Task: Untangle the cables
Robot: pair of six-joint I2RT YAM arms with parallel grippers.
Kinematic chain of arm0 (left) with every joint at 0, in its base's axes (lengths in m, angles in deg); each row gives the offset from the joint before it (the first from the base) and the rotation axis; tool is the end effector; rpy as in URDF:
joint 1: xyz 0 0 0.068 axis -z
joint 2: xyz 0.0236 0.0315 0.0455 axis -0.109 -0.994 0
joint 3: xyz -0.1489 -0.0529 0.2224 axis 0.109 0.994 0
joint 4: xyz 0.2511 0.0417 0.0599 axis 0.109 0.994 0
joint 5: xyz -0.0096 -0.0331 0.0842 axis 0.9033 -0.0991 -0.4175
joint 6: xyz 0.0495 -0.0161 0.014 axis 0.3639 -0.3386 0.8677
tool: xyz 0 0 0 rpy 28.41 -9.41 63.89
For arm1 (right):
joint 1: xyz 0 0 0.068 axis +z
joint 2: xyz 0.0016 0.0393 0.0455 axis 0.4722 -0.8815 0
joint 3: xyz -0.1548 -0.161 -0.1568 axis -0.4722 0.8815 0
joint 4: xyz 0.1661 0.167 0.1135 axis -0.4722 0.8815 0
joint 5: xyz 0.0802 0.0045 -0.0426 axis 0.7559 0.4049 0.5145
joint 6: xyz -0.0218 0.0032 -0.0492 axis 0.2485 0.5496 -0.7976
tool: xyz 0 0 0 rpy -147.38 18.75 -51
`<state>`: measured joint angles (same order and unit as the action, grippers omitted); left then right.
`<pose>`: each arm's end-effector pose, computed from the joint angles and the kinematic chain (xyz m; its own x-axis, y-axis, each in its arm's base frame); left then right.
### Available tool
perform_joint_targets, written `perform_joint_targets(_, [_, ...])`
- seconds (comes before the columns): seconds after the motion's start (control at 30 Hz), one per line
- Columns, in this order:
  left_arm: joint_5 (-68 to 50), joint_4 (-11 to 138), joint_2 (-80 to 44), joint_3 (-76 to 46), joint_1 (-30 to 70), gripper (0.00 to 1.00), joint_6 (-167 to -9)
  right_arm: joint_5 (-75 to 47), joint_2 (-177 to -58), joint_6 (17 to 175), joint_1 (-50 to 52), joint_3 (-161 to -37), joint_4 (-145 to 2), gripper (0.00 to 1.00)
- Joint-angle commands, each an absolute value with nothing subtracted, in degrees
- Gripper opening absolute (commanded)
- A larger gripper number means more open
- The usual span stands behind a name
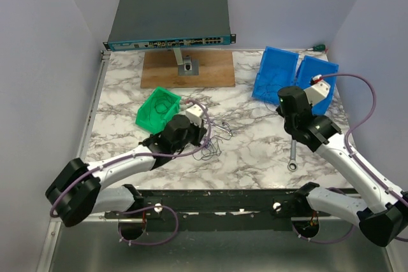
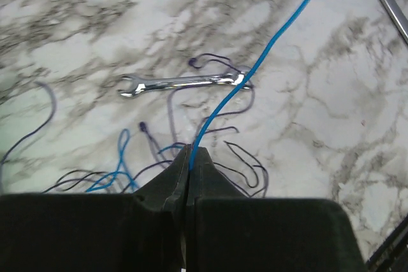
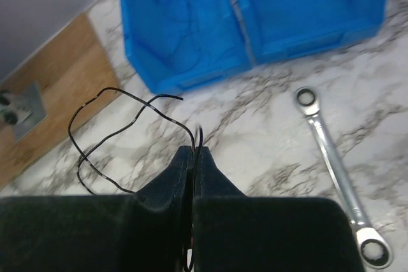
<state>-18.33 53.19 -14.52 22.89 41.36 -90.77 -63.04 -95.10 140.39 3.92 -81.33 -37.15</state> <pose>0.1813 -0.1978 0.2164 -0.4600 0.1345 -0.8777 0.6326 0.7432 -0.2177 0.1907 0.0918 0.3370 -0.2646 0.5223 -0.8107 0.4210 0.8188 0.3902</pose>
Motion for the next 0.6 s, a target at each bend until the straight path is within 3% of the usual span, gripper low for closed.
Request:
perform_joint_targets(0.0, [-30.8, 49.7, -7.6, 28.4, 35.9, 0.0, -99.2, -82.5, -97.9, 139.2, 2.5, -84.2, -32.2, 0.01])
perform_joint_targets(0.17, [-28.8, 47.7, -4.3, 31.2, 33.6, 0.0, -100.7, -85.0, -101.3, 135.9, -3.9, -86.0, -35.2, 0.01])
perform_joint_targets(0.57, [-21.9, 44.8, -3.1, 32.1, 33.7, 0.0, -99.2, -70.1, -119.1, 130.7, -22.1, -95.8, -44.3, 0.01])
